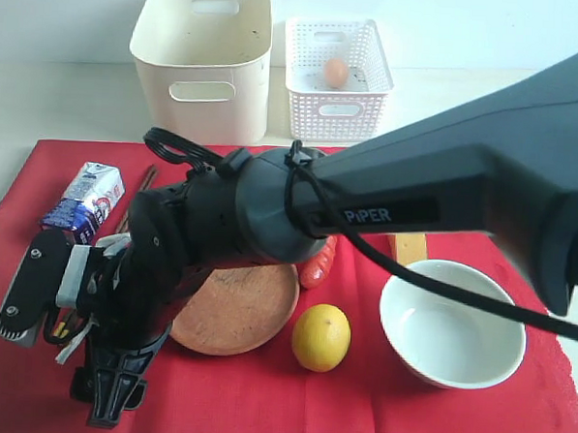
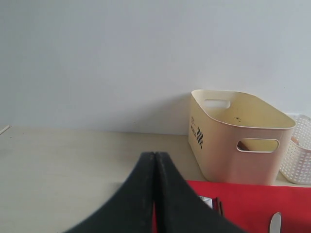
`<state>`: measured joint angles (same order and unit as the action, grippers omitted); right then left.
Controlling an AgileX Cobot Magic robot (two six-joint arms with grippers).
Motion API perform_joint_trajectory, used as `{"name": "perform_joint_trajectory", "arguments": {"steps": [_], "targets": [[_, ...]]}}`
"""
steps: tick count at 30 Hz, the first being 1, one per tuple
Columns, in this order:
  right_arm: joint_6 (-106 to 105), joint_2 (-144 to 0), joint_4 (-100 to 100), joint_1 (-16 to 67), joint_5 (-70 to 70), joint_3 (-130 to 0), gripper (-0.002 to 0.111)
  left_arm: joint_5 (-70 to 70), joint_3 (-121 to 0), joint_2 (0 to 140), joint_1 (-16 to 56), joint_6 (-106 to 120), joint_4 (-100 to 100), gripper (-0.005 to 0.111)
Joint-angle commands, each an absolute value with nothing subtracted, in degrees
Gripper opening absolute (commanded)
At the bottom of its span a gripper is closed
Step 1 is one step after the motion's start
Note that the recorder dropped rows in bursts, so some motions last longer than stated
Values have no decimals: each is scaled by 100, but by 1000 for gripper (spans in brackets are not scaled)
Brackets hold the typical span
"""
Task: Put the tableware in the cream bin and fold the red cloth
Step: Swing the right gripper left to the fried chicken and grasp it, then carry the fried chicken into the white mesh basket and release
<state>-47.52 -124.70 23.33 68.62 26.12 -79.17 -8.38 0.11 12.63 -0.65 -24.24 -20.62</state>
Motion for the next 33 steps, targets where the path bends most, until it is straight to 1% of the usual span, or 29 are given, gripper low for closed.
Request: {"name": "perform_joint_trajectory", "arguments": {"steps": [1, 18, 20, 22, 25, 33], "targets": [[-4748, -12498, 2302, 6861, 2469, -7908, 81, -831, 0, 1230, -79, -2426, -2057, 1], [-4843, -12498, 2287, 6861, 2482, -7908, 80, -831, 0, 1230, -79, -2426, -2057, 1], [-4843, -12498, 2287, 6861, 2482, -7908, 78, -831, 0, 1230, -79, -2426, -2057, 1], [-4843, -12498, 2287, 6861, 2482, -7908, 74, -831, 0, 1230, -79, -2426, -2057, 1], [-4843, -12498, 2287, 6861, 2482, -7908, 61, -831, 0, 1230, -79, -2426, -2057, 1], [-4741, -12498, 2287, 6861, 2502, -7908, 24, -831, 0, 1230, -79, -2426, -2057, 1]]}}
